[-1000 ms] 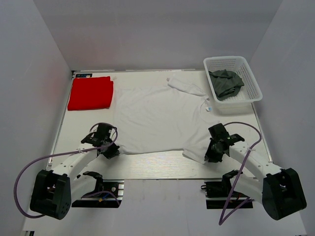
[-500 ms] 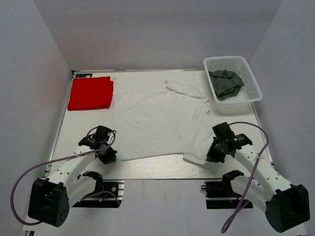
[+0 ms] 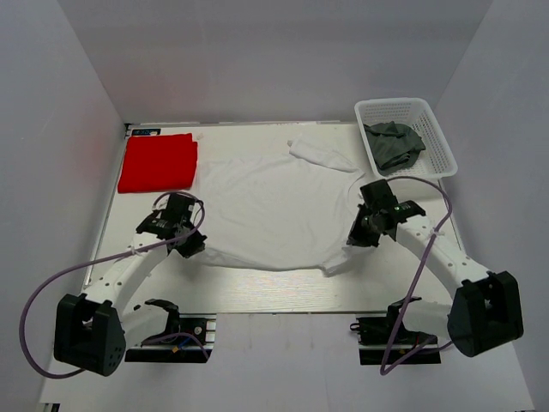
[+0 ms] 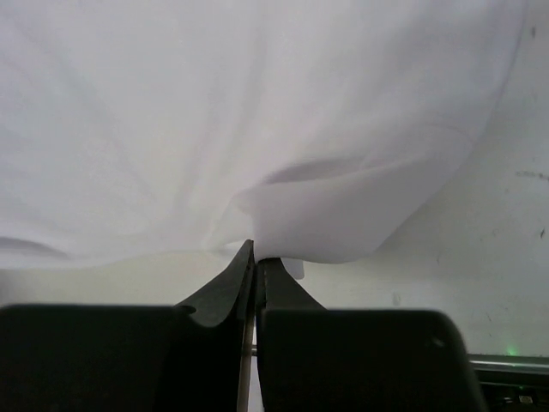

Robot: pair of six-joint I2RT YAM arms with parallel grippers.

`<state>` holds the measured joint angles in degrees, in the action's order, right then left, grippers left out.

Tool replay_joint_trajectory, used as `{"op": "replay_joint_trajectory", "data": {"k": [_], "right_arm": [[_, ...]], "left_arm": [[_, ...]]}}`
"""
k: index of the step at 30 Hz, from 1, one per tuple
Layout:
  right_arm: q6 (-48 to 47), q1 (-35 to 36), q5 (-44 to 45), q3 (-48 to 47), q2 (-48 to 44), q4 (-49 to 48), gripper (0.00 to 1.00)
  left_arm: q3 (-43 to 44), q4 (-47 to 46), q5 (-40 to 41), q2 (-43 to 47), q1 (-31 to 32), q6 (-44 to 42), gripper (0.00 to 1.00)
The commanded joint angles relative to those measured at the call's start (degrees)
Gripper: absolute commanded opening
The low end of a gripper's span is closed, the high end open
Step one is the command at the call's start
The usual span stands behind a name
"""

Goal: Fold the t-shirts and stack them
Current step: Grap the side of the flattened tshirt closest away from the robot with both arms, then fold the flattened tshirt in 1/3 of the way

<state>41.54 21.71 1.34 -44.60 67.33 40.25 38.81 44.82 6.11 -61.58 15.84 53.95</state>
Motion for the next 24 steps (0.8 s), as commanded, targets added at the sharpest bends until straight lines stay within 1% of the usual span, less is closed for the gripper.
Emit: {"op": "replay_joint_trajectory", "data": {"k": [1,3,7,11,12,16,19,23,24], "right_arm": [[-3.04,-1.14,-0.02,-7.41,3.93,-3.25,0.0],[-3.65,-2.11,-0.02,-10.05,5.78,-4.04,0.0],[-4.27,-3.34,1.29,-15.93,9.57,-5.53,0.0],[-5.41,-4.75,1.99,-19.47,13.6,-6.94,0.0],[-5.5,-4.84,2.0,-20.87,15.01,-7.03,0.0],[-6.29,-5.98,2.52,-24.56,18.8,-9.22,0.0],[-6.73,-6.59,2.08,-26.84,21.43,-11.24,0.0],[-6.65,-7.47,1.12,-28.26,25.99,-14.67,0.0],[-6.65,-7.65,1.2,-28.96,26.62,-15.54,0.0]], "left_arm": [[4.51,-1.05,3.63,-2.22,-0.37,-1.4,0.0],[5.92,-1.05,5.31,-2.75,-0.37,-1.4,0.0],[10.22,0.18,11.63,-5.65,-0.37,-0.87,0.0],[14.36,0.8,15.24,-10.56,-0.89,-0.26,0.0],[15.67,0.8,15.86,-12.93,-0.89,-0.25,0.0],[18.4,-0.6,16.39,-18.11,-2.03,-0.25,0.0],[19.64,-4.28,16.39,-22.16,-2.56,-1.48,0.0],[22.45,-6.23,15.86,-26.21,-3.09,-2.01,0.0],[23.93,-6.76,16.73,-28.4,-3.09,-2.01,0.0]]}}
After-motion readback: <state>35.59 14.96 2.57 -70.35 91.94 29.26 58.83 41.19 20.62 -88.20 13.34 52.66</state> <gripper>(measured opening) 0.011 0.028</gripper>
